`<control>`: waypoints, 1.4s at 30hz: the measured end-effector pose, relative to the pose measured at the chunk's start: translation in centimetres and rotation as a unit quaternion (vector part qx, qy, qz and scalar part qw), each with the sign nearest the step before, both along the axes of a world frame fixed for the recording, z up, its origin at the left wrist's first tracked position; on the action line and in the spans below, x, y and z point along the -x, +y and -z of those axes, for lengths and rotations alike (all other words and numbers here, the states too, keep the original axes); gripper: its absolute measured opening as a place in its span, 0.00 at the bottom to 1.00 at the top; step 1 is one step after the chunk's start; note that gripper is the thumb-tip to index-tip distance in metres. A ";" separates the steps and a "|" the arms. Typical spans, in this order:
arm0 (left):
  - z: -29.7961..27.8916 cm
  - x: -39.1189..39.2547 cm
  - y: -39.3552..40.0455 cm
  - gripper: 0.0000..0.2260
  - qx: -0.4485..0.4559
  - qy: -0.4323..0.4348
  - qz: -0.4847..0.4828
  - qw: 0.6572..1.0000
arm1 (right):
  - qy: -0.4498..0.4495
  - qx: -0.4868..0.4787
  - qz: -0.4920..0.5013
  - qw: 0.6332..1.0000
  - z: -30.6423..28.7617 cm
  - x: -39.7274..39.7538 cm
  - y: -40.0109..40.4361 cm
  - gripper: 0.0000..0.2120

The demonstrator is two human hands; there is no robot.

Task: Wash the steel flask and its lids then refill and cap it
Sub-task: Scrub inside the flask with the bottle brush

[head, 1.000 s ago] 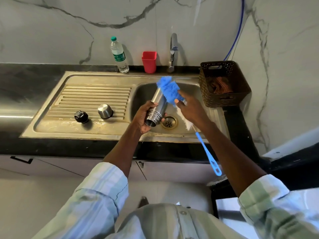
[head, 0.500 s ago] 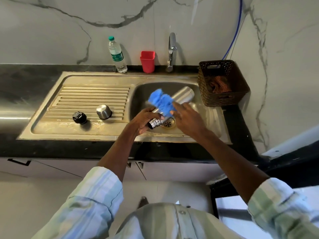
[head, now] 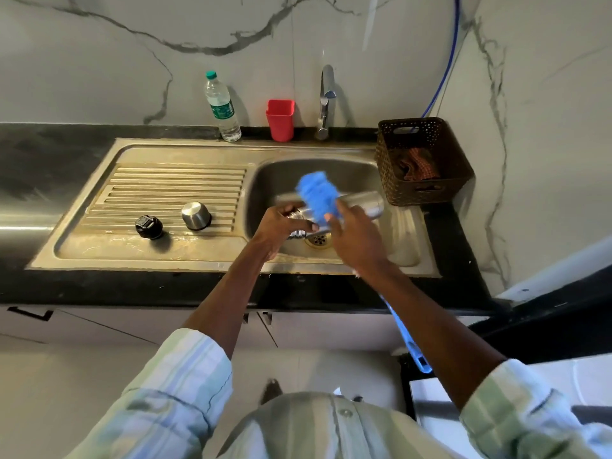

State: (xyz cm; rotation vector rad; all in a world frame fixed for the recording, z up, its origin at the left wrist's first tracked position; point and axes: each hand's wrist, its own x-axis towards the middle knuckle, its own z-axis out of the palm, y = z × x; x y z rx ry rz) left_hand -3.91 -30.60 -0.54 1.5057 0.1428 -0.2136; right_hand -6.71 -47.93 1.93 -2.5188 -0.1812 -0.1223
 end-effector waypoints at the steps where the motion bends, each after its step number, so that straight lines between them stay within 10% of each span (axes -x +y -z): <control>1: 0.3 0.1 0.0 0.25 0.015 -0.004 -0.013 1.000 | -0.010 0.005 -0.036 0.999 0.6 0.9 0.3 0.21; 6: 1.0 0.7 0.2 0.24 0.079 0.015 -0.103 0.991 | 0.067 -0.072 0.152 0.984 0.6 -1.8 -2.6 0.20; 10: 1.2 0.5 -0.2 0.23 0.149 0.015 -0.121 0.981 | 0.026 -0.059 0.018 0.998 1.3 2.1 0.1 0.20; 14: 1.6 0.6 -0.7 0.20 0.212 0.010 -0.153 0.965 | 0.073 -0.155 0.151 0.974 0.2 0.0 -0.7 0.18; 21: 1.0 -0.3 -0.7 0.19 0.274 -0.040 -0.162 0.947 | 0.093 -0.212 0.105 0.967 -1.5 -0.2 0.7 0.16; 42: -1.3 -2.0 -0.9 0.22 0.157 -0.022 -0.174 0.972 | 0.261 -0.315 0.122 0.904 -1.9 -1.2 2.1 0.13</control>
